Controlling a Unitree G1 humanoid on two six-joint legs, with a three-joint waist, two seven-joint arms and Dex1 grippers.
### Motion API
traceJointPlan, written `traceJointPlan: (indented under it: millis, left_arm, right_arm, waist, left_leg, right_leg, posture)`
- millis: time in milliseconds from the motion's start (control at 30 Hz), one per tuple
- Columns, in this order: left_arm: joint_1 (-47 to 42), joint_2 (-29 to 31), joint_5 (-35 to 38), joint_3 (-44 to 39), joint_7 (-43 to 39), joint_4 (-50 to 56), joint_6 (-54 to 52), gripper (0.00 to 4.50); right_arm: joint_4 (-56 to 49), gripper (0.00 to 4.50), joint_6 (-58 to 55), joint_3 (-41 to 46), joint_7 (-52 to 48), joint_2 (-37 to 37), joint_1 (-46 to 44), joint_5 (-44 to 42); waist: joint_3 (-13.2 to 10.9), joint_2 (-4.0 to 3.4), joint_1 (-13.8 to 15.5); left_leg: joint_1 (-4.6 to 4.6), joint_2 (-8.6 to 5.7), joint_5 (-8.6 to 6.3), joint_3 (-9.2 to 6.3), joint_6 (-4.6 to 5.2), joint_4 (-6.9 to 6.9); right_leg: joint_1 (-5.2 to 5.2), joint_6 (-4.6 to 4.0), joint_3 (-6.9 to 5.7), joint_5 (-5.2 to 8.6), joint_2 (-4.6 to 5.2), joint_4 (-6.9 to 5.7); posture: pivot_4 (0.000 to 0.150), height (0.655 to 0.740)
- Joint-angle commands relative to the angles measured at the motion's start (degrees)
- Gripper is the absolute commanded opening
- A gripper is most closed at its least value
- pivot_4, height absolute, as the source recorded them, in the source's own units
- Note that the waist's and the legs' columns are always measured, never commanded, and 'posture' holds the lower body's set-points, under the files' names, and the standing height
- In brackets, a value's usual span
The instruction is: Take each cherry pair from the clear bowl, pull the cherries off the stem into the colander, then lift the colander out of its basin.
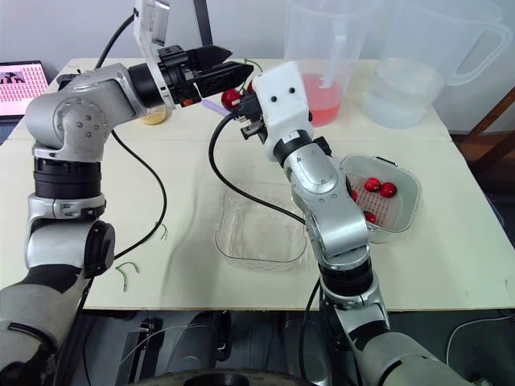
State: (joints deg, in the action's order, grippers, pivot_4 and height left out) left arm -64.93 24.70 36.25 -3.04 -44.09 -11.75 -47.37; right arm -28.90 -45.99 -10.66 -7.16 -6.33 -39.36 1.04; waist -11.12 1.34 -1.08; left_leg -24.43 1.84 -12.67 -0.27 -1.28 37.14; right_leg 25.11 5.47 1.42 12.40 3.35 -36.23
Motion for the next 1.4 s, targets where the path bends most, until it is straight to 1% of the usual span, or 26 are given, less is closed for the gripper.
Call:
traceJointPlan:
  millis: [33, 100, 200, 267, 300, 333, 433, 767, 833, 867, 967, 1000, 1033, 1133, 1200, 1267, 1300, 1367, 1400]
  left_arm:
    - [-2.8, -0.4, 0.0, -0.3, -1.1, -0.3, 0.0, 4.50]
    - [-3.8, -1.1, 0.8, -1.3, -0.7, -1.4, -0.9, 4.50]
    - [-4.4, -1.5, 1.2, -2.1, -0.3, -2.0, -1.8, 3.64]
    - [-4.1, -1.4, 1.2, -2.0, -0.3, -1.6, -2.3, 2.57]
    - [-3.8, -1.4, 1.2, -1.9, -0.3, -1.4, -2.6, 2.10]
    - [-3.5, -1.4, 1.3, -1.9, -0.3, -1.0, -3.0, 1.48]
    - [-3.1, -1.5, 1.6, -1.9, -0.3, -0.2, -4.0, 0.04]
    - [-3.1, -1.7, 1.9, -2.8, 0.0, 0.1, -5.1, 0.04]
    - [-3.0, -1.7, 2.0, -2.9, 0.0, 0.2, -5.1, 0.00]
    - [-3.0, -1.7, 2.0, -3.0, -0.1, 0.1, -5.0, 0.00]
    - [-3.2, -1.4, 1.9, -3.3, -0.5, -0.3, -4.2, 0.00]
    - [-3.3, -1.4, 1.9, -3.8, -0.4, -0.9, -3.9, 0.00]
    - [-3.5, -1.4, 2.0, -4.4, -0.2, -1.5, -3.7, 0.00]
    - [-3.9, -0.7, 2.1, -5.4, -1.1, -2.6, -3.2, 0.00]
    - [-4.0, 0.5, 2.3, -5.9, -2.7, -3.2, -3.0, 0.00]
    - [-3.7, 1.7, 2.4, -5.6, -5.1, -3.2, -2.7, 0.00]
    - [-3.0, 2.6, 2.2, -4.8, -7.1, -2.6, -2.4, 0.00]
    - [-0.8, 4.3, 2.2, -2.7, -12.1, -0.4, -1.7, 0.00]
    - [0.3, 4.8, 2.6, -2.1, -14.1, 0.6, -1.6, 0.00]
  right_arm:
    - [-2.4, 1.41, 1.7, -1.1, -1.0, -0.6, -0.4, 0.5]
    - [-2.4, 1.41, 1.8, -1.3, -1.2, -0.7, -0.5, 0.5]
    - [-2.5, 1.35, 1.8, -1.3, -1.3, -0.8, -0.4, 0.6]
    - [-2.6, 1.35, 1.6, -1.2, -1.3, -0.7, -0.4, 0.6]
    - [-2.6, 1.35, 1.6, -1.2, -1.3, -0.7, -0.3, 0.6]
    - [-2.6, 1.35, 1.5, -1.1, -1.2, -0.6, -0.3, 0.6]
    - [-2.6, 1.35, 1.5, -1.0, -1.3, -0.6, -0.4, 0.6]
    - [-2.6, 1.35, 1.1, -0.4, -1.3, -0.4, -0.5, 0.3]
    - [-2.6, 2.09, 0.9, 0.6, -1.2, 0.3, -0.3, -0.7]
    - [-2.8, 2.38, 0.8, 1.0, -1.4, 0.4, -0.3, -1.1]
    - [-3.5, 3.81, -0.3, 2.4, -2.9, -0.2, 0.0, -2.7]
    - [-3.6, 4.28, -2.4, 4.1, -3.6, 0.3, 0.5, -4.7]
    - [-3.8, 4.40, -4.0, 6.1, -4.2, 1.2, 1.0, -6.9]
    - [-4.7, 4.40, -9.5, 14.8, -5.1, 4.8, 1.4, -15.1]
    - [-5.5, 4.40, -15.6, 24.0, -8.2, 5.1, 0.0, -24.8]
    - [-6.2, 4.40, -21.1, 29.5, -12.8, 0.9, -0.9, -32.8]
    - [-6.3, 4.40, -22.6, 30.4, -15.3, -2.8, -0.7, -34.8]
    - [-6.3, 4.40, -22.2, 28.4, -18.6, -10.4, 0.9, -34.9]
    - [-5.7, 4.40, -19.2, 28.6, -20.0, -11.1, 2.0, -35.8]
  waist:
    - [0.0, 0.00, 0.0]
    - [0.0, 0.00, 0.0]
    - [0.0, 0.00, 0.0]
    - [0.0, 0.00, -0.1]
    - [0.0, 0.00, -0.1]
    - [0.0, 0.00, -0.1]
    - [0.0, 0.00, 0.0]
    - [0.0, 0.00, 0.0]
    - [0.0, 0.00, 0.0]
    - [0.0, 0.00, 0.0]
    - [0.0, 0.00, 0.0]
    - [0.0, 0.00, 0.0]
    - [0.0, 0.00, 0.0]
    - [0.0, 0.00, 0.1]
    - [0.0, -0.01, 0.1]
    - [0.0, -0.03, 0.1]
    - [0.0, -0.04, 0.1]
    - [0.0, -0.05, 0.2]
    - [0.0, -0.04, 0.1]
  left_leg:
    - [0.00, 0.00, 0.00, 0.00, 0.00, 0.00]
    - [0.00, 0.00, 0.00, 0.00, 0.00, 0.00]
    - [0.00, 0.00, 0.00, 0.00, 0.00, 0.00]
    - [0.00, 0.00, 0.00, 0.00, 0.00, 0.00]
    - [0.00, 0.00, 0.00, 0.00, 0.00, 0.00]
    - [0.00, 0.00, 0.00, -0.02, 0.00, -0.01]
    - [0.00, 0.00, 0.00, -0.02, 0.00, -0.01]
    - [0.00, 0.00, 0.00, -0.02, 0.00, -0.01]
    - [0.00, 0.00, 0.00, -0.02, 0.00, -0.01]
    - [0.00, 0.00, 0.00, -0.02, 0.00, -0.01]
    - [0.00, 0.00, 0.00, -0.02, 0.00, -0.01]
    - [0.00, 0.00, 0.00, -0.02, 0.00, -0.01]
    - [0.00, 0.00, 0.00, -0.02, 0.00, -0.01]
    - [0.00, 0.00, 0.00, -0.03, 0.00, -0.01]
    - [0.00, 0.00, 0.00, -0.03, 0.00, -0.01]
    - [-0.02, 0.01, 0.00, -0.03, 0.00, -0.01]
    - [-0.02, 0.00, 0.00, -0.03, 0.00, -0.03]
    - [-0.02, 0.00, 0.00, -0.02, 0.00, -0.07]
    - [-0.01, -0.01, 0.00, -0.01, 0.00, -0.10]
  right_leg:
    - [0.00, 0.00, 0.00, 0.00, 0.00, 0.00]
    - [0.00, 0.00, 0.00, 0.00, 0.00, 0.00]
    - [0.00, 0.00, 0.00, 0.00, 0.00, 0.01]
    - [0.00, 0.00, 0.00, 0.00, 0.00, 0.01]
    - [0.00, 0.00, 0.00, 0.00, 0.00, 0.01]
    - [0.00, 0.00, 0.00, 0.00, -0.01, 0.00]
    - [0.00, 0.00, 0.00, 0.00, -0.01, 0.00]
    - [0.00, 0.00, 0.00, 0.00, -0.01, 0.01]
    - [0.00, 0.00, 0.00, 0.00, -0.01, 0.01]
    - [0.00, 0.00, 0.00, 0.00, -0.01, 0.01]
    - [0.00, 0.00, 0.00, 0.00, -0.01, 0.01]
    - [0.00, 0.00, 0.00, 0.00, -0.01, 0.01]
    - [0.00, 0.00, 0.00, 0.00, -0.01, 0.01]
    - [-0.01, 0.00, -0.01, 0.00, -0.01, 0.01]
    - [-0.01, 0.00, -0.01, 0.00, 0.00, 0.01]
    - [-0.01, 0.00, -0.02, -0.01, 0.00, 0.02]
    - [-0.02, 0.00, -0.01, -0.01, 0.01, 0.06]
    - [-0.03, -0.01, -0.04, 0.00, 0.03, 0.10]
    - [-0.03, -0.02, -0.04, 0.01, 0.04, 0.12]
  posture:
    - [0.150, 0.7321]
    - [0.150, 0.7321]
    - [0.150, 0.7321]
    - [0.150, 0.7321]
    - [0.150, 0.7321]
    - [0.150, 0.7321]
    - [0.150, 0.7321]
    - [0.150, 0.7321]
    - [0.150, 0.7321]
    - [0.150, 0.7321]
    - [0.150, 0.7321]
    - [0.150, 0.7321]
    - [0.150, 0.7321]
    - [0.150, 0.7321]
    - [0.150, 0.7321]
    - [0.150, 0.7321]
    - [0.150, 0.7321]
    - [0.150, 0.7321]
    - [0.150, 0.7321]
